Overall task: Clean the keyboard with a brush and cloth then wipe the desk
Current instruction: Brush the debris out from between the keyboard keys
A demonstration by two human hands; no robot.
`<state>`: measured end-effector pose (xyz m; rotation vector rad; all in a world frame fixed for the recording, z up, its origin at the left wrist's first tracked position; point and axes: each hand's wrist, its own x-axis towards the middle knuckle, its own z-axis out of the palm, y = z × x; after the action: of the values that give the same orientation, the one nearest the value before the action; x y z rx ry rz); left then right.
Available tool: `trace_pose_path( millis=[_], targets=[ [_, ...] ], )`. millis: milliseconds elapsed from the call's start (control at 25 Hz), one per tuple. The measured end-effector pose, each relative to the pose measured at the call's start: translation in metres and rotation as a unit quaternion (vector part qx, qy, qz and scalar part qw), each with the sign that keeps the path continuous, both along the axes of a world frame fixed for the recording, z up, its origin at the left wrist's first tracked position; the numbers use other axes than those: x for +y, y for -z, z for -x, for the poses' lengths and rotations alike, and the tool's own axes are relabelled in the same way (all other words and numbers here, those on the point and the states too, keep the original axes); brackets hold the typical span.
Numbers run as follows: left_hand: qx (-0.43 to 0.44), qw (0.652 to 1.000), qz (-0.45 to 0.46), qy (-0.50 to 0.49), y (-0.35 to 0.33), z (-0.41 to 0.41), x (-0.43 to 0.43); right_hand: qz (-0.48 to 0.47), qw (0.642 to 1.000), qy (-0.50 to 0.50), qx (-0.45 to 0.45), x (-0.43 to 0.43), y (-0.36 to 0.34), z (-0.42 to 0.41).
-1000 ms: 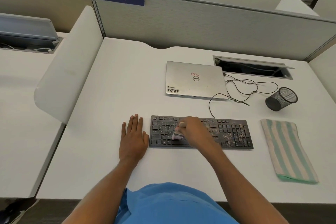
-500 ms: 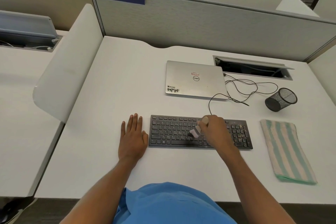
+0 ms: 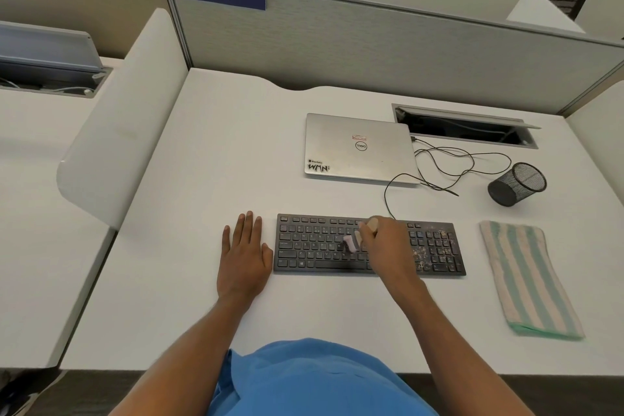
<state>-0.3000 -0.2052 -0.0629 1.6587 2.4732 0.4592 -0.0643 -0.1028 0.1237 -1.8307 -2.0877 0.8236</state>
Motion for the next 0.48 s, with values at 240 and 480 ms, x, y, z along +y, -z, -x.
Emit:
trace_pose_path(
  millis=[240, 480],
  targets=[
    [-0.001, 1.000, 0.004, -0.002, -0.002, -0.001, 0.000, 0.075, 0.995, -0.023, -0.060, -0.002, 0.017, -0.007],
    [-0.002, 1.000, 0.001, 0.000, -0.001, 0.000, 0.000, -0.007, 1.000, 0.006, 0.000, 0.009, -0.004, -0.003]
  ],
)
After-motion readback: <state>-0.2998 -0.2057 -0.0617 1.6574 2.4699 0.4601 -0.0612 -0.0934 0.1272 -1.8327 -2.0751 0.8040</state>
